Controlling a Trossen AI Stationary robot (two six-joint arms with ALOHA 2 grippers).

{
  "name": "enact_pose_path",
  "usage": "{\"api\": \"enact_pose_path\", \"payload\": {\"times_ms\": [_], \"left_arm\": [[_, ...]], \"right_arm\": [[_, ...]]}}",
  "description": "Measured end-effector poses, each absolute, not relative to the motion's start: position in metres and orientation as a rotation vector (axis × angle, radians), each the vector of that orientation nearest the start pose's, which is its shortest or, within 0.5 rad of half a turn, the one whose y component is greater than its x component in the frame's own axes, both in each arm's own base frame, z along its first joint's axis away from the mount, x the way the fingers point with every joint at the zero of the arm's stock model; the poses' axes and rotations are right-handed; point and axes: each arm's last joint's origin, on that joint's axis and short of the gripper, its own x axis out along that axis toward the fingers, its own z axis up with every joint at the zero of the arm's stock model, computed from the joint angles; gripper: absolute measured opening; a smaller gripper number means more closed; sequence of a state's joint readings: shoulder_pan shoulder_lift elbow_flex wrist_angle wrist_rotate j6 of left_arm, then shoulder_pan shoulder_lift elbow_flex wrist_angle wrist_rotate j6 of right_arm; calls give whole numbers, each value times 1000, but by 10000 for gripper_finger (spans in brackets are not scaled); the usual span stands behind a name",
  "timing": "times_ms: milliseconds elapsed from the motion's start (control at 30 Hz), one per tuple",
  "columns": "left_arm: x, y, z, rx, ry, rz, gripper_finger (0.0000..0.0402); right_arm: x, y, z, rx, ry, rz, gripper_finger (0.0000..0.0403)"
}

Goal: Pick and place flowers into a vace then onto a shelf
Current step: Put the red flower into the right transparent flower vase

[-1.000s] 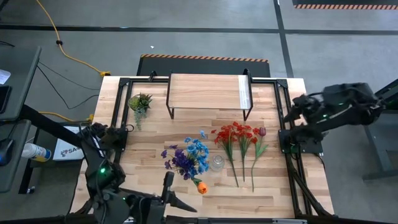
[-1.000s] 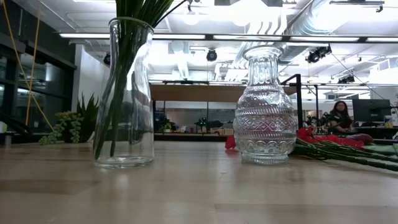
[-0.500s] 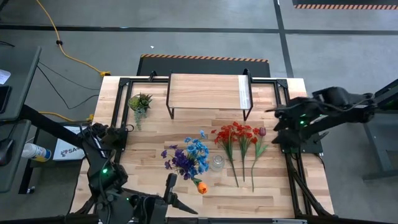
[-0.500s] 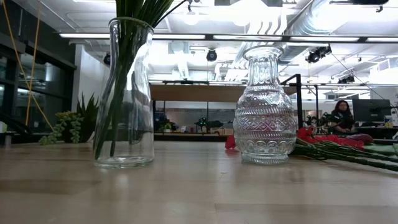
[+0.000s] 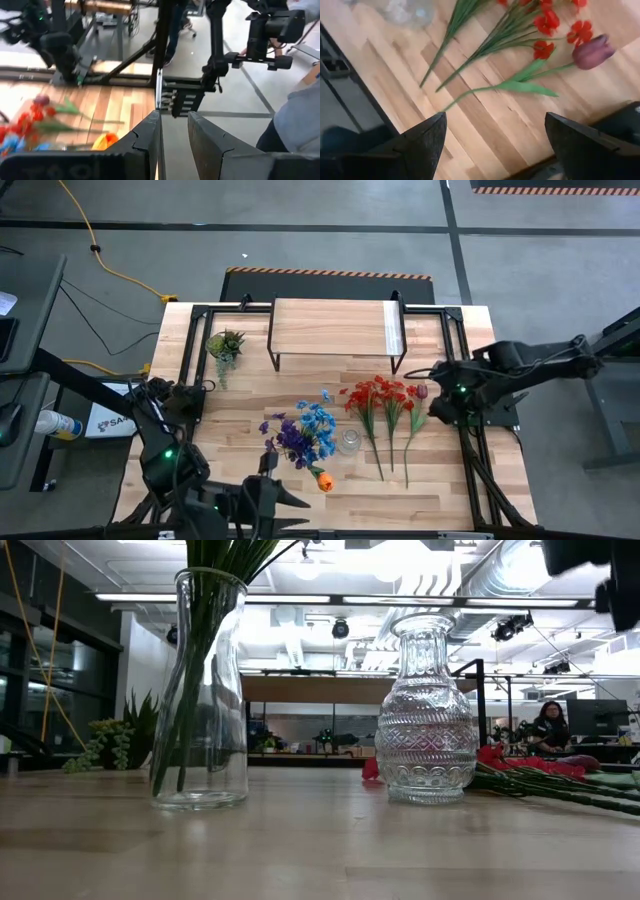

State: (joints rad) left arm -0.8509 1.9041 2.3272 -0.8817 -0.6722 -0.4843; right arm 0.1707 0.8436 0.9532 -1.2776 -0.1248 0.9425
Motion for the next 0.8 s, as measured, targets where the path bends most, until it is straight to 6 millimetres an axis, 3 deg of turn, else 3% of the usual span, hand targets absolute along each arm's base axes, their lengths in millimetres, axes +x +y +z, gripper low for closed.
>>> {"api": "enact_pose_path", "payload": {"times_ms": [300, 500, 800], "left_arm": [[264, -273, 458, -204, 452, -15, 134], [263, -273, 456, -195, 467, -8, 134], [263, -272, 456, -215, 470, -2, 134]], "right_arm": [[97, 19, 244, 955, 1159, -481, 328], [96, 15, 247, 973, 1047, -595, 328], [111, 23, 239, 1061, 1077, -726, 328]]}}
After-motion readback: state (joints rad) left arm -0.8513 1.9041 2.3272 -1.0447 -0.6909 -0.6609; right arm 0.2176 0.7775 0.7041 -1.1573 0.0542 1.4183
